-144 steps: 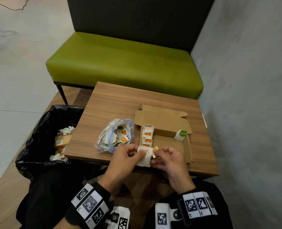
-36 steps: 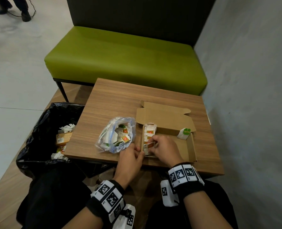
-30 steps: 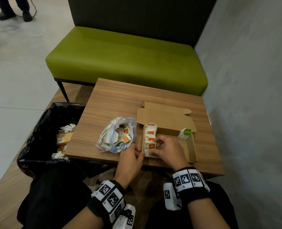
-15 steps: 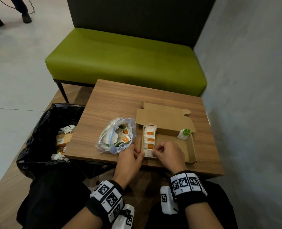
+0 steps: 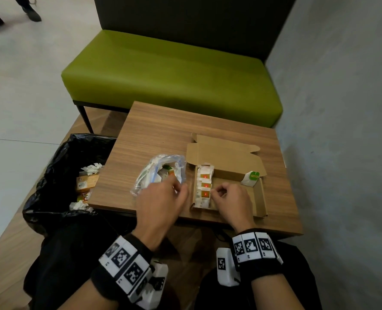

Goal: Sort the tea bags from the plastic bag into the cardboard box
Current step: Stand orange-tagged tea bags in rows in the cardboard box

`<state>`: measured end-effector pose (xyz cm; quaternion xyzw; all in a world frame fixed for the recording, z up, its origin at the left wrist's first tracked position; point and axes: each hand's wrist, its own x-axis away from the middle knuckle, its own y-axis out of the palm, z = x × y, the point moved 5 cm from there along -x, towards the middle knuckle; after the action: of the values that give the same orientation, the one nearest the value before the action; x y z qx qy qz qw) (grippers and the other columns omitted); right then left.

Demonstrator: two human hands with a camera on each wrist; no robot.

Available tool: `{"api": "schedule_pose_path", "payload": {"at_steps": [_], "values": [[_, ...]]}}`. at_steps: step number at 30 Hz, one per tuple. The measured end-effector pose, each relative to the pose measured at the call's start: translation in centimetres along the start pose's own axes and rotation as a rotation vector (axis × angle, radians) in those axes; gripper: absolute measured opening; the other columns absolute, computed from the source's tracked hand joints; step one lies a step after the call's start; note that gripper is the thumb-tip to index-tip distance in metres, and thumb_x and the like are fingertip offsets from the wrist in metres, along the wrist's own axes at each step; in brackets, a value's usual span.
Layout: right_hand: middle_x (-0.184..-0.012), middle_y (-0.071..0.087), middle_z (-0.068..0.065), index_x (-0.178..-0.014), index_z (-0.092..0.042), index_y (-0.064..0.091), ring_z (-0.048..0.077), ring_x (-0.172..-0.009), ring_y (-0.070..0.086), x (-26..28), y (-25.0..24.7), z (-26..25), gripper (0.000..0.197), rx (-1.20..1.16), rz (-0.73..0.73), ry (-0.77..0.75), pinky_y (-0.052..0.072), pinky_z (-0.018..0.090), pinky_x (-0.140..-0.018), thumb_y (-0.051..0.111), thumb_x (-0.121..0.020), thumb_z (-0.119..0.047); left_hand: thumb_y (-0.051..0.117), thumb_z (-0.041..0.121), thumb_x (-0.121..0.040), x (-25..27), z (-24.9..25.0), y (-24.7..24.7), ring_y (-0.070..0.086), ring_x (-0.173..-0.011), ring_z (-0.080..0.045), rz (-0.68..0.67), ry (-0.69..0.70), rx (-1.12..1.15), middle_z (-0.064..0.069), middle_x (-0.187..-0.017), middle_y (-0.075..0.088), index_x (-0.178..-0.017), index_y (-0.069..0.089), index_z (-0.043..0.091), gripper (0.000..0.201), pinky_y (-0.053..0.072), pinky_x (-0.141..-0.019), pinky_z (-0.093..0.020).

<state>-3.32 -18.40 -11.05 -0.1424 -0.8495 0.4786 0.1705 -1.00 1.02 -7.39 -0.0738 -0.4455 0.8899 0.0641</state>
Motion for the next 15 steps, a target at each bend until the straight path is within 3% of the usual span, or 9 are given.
{"api": "schedule_pose_path", "payload": {"at_steps": [2,3,4,6,8,11,15], "values": [[-0.088,0.063,-0.013,-0.1,-0.027,0.07,0.005,-0.086,0.058,0.3,0.1,-1.1,0.012,-0.002,0.039,-0.047,0.046,0.025,-0.07,0.062,-0.094,-0.034,0.059,0.042,-0.091,-0.8,-0.6,-2.2,0.053,-0.069,-0.008,0.181,0.07,-0.077,0.009,-0.078,0.06,-0.086,0.061,0.026,0.017,0.043,-0.057,-0.025],[-0.094,0.062,-0.011,-0.102,-0.027,0.07,0.006,-0.091,0.055,0.5,0.3,-1.8,0.013,0.013,0.063,-0.087,0.045,0.025,-0.073,0.063,-0.094,-0.033,0.063,0.04,-0.088,-1.3,-1.2,-2.6,0.052,-0.08,-0.012,0.223,0.091,-0.112,0.005,-0.089,0.06,-0.091,0.063,0.025,0.015,0.04,-0.065,-0.027],[-0.098,0.061,-0.01,-0.103,-0.027,0.07,0.007,-0.095,0.051,0.7,0.6,-2.5,0.014,0.029,0.083,-0.133,0.044,0.026,-0.074,0.063,-0.094,-0.033,0.066,0.039,-0.086,-1.8,-2.0,-2.6,0.051,-0.093,-0.016,0.2,0.088,-0.142,0.002,-0.102,0.058,-0.1,0.064,0.026,0.019,0.04,-0.073,-0.03],[-0.101,0.057,-0.009,-0.103,-0.026,0.07,0.009,-0.097,0.046,1.2,1.2,-4.2,0.015,0.048,0.114,-0.233,0.042,0.026,-0.074,0.063,-0.093,-0.034,0.067,0.04,-0.087,-2.6,-3.6,-1.6,0.047,-0.115,-0.022,0.029,0.045,-0.167,-0.002,-0.128,0.049,-0.117,0.061,0.031,0.032,0.042,-0.091,-0.039],[-0.099,0.052,-0.009,-0.104,-0.026,0.07,0.01,-0.097,0.043,1.5,1.9,-6.0,0.015,0.086,0.129,-0.336,0.041,0.025,-0.073,0.064,-0.092,-0.034,0.067,0.04,-0.088,-2.6,-4.4,-0.7,0.042,-0.131,-0.023,-0.098,0.024,-0.194,-0.002,-0.145,0.04,-0.127,0.057,0.035,0.041,0.042,-0.103,-0.047],[-0.104,0.05,-0.007,-0.109,-0.027,0.069,0.013,-0.102,0.043,1.5,2.9,-8.5,0.022,0.184,0.111,-0.44,0.046,0.031,-0.081,0.065,-0.09,-0.039,0.068,0.035,-0.088,-2.2,-4.9,-0.1,0.045,-0.132,-0.021,-0.138,0.018,-0.187,-0.001,-0.146,0.044,-0.134,0.053,0.034,0.048,0.043,-0.103,-0.047],[-0.127,0.048,0.003,-0.116,-0.025,0.068,0.023,-0.121,0.04,0.8,4.2,-10.1,0.032,0.381,0.03,-0.459,0.043,0.043,-0.098,0.066,-0.088,-0.041,0.067,0.028,-0.088,-2.1,-5.2,0.0,0.046,-0.129,-0.019,-0.105,0.017,-0.159,0.002,-0.143,0.047,-0.135,0.05,0.031,0.05,0.04,-0.103,-0.041]]}}
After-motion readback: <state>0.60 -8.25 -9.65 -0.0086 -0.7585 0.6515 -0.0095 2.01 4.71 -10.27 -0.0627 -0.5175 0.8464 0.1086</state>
